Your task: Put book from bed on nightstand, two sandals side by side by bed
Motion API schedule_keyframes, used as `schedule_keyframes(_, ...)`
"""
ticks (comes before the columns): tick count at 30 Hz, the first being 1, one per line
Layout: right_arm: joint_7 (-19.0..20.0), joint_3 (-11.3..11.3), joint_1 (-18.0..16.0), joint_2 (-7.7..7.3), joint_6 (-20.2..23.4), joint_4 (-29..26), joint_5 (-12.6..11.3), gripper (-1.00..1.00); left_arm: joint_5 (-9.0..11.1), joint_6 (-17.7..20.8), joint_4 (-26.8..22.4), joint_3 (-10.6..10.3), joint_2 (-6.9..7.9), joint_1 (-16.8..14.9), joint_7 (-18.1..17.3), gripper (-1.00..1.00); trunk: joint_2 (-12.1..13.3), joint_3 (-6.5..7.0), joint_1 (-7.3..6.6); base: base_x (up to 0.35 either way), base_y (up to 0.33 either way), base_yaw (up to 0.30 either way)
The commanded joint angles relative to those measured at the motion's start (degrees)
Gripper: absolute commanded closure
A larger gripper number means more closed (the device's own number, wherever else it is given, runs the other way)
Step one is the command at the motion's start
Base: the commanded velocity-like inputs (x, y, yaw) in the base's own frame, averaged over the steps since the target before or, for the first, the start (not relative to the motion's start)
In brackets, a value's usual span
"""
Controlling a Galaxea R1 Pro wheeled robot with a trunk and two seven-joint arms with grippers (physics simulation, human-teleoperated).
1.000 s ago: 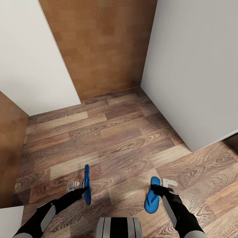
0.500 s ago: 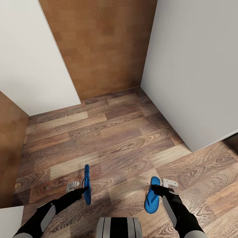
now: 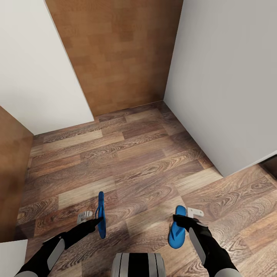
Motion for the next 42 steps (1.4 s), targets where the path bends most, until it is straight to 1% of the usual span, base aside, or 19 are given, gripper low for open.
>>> schedule_keyframes(1,-0.15,-0.06,-0.01,0.04,0.24,-0.10,-0.60,-1.00,0.49,0.59,0.01,0.08,0.00,-0.02,-0.23,1.00,-0.01,-0.04,-0.01,0.000,0.000,0.000)
schedule_keyframes(11,0.30,-0.13,0.02,-0.08,-0.02,-0.10,-0.61,-1.00,0.49,0.59,0.01,0.08,0.00,-0.02,-0.23,1.00,-0.01,-0.04,-0.01,0.000,0.000,0.000)
schedule_keyframes(39,0.19,-0.15,0.04,0.12,-0.45,-0.10,-0.40,-1.00,0.49,0.59,0.01,0.00,0.00,-0.02,-0.23,1.00,-0.39,-6.24,0.71,0.000,0.000,0.000)
schedule_keyframes(42,0.19,-0.14,0.04,0.15,-0.45,-0.10,-0.37,-1.00,0.49,0.57,0.01,-0.01,0.00,-0.02,-0.23,1.00,-0.39,-6.24,0.71,0.000,0.000,0.000)
